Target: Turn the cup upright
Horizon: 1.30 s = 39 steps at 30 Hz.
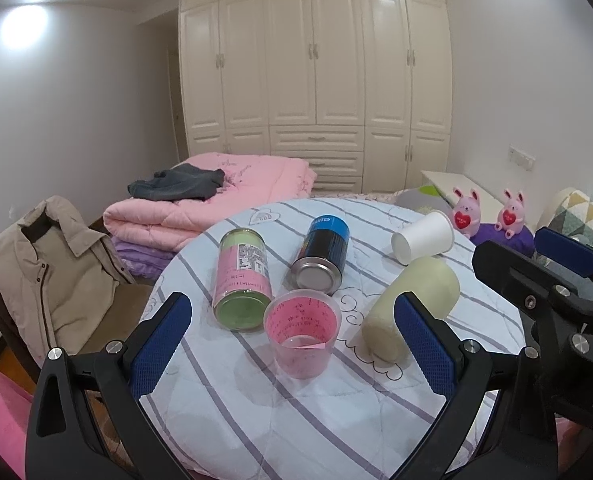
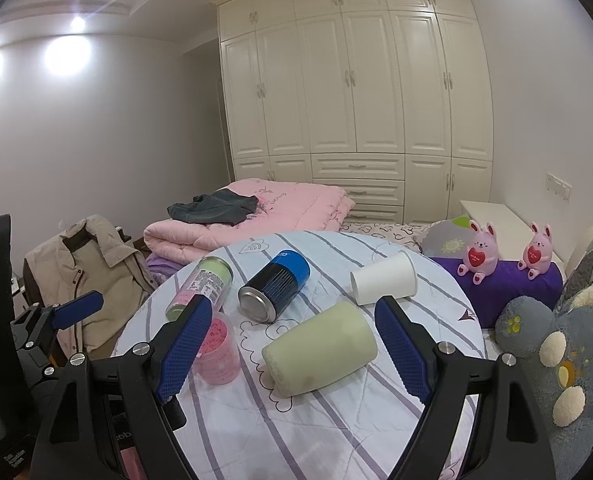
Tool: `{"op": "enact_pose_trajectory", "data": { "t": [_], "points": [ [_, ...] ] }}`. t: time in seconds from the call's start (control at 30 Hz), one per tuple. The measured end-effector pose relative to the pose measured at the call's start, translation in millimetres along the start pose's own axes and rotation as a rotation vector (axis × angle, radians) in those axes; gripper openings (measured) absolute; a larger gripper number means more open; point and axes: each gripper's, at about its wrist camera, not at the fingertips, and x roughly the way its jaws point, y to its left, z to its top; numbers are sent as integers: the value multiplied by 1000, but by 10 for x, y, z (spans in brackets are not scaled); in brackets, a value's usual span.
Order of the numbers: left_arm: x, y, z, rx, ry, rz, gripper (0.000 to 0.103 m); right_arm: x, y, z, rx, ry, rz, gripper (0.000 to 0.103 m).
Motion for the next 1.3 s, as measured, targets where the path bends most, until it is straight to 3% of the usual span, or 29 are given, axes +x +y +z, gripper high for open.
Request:
{"op": "enact_pose_trajectory", "data": {
  "t": [0.63,0.87,1.3],
  "points": [
    [23,-2,-27,13,10,16,102,28,13,-9,-6,10,2,85],
    [72,91,-38,-46,32,-23,102,30,8,-19,-7,14,2,85],
    [76,65,-60,-17,12,16,102,44,-2,-25,-19,22,0,85]
  ]
}}
